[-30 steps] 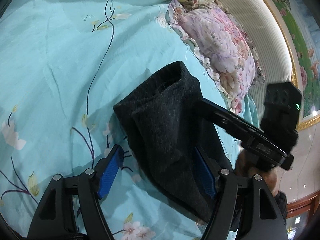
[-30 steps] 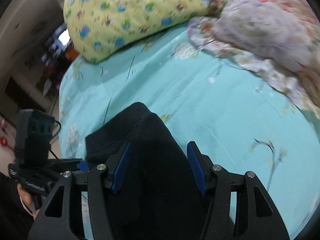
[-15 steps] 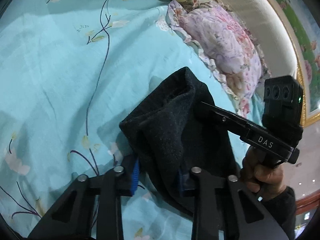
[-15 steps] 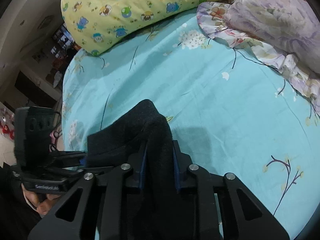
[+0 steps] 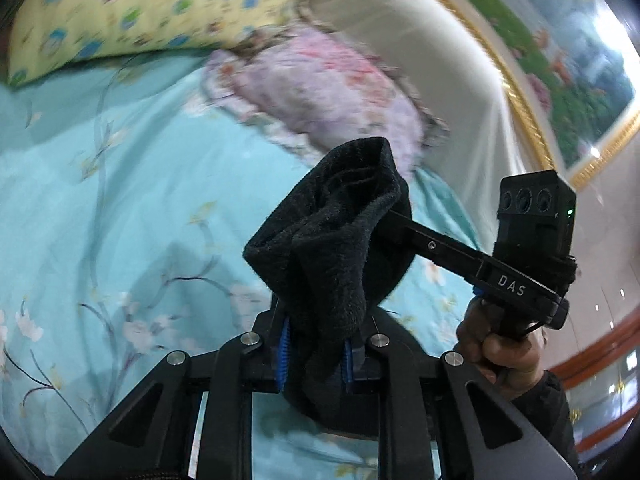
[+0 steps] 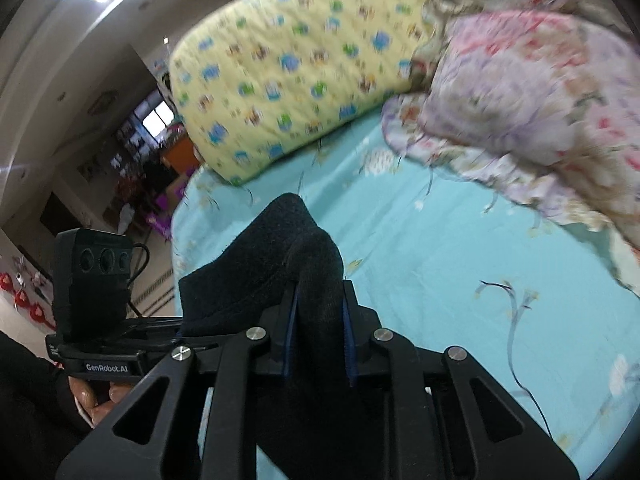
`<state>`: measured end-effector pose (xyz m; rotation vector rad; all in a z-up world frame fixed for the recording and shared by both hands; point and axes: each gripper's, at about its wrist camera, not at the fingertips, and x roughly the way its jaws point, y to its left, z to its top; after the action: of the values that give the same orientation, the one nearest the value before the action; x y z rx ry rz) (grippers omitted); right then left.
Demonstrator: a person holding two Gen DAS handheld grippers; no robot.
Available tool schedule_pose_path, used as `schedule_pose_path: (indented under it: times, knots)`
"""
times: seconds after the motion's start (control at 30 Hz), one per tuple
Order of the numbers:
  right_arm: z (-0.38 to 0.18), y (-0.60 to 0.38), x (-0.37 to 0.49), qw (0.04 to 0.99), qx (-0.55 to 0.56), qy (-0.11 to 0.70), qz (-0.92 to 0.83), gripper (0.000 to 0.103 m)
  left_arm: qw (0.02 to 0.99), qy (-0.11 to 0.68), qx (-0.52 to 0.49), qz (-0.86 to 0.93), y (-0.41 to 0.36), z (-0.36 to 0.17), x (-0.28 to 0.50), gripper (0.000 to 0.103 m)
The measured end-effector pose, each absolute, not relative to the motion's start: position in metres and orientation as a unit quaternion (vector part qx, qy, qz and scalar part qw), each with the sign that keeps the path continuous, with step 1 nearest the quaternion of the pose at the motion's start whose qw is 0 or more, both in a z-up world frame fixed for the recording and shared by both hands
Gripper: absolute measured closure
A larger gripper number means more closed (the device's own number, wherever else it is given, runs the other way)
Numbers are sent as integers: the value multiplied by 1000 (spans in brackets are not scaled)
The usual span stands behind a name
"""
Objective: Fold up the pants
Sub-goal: 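Grasp the pants end with the left gripper while the right gripper grasps beside it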
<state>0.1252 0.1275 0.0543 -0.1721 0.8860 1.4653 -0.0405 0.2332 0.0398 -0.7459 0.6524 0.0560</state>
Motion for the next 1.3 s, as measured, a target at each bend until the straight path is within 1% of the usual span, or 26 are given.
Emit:
schedule_pose_path:
  times: [0.23, 0.4, 0.7, 1.3]
  knots:
    - [78, 53, 123, 686, -14, 354, 636, 82, 900, 304, -310, -20, 175, 74, -38, 84]
    - [80, 4, 123, 703, 30, 336, 626, 82, 909, 312, -271, -51, 126, 85, -33, 84]
    - [60, -76, 127, 731, 89, 334, 588, 83, 912, 337, -212, -96, 51, 81, -16, 84]
    - [11, -176, 132, 763, 147, 345, 527, 83, 907, 384, -102, -139, -34, 60, -1, 84]
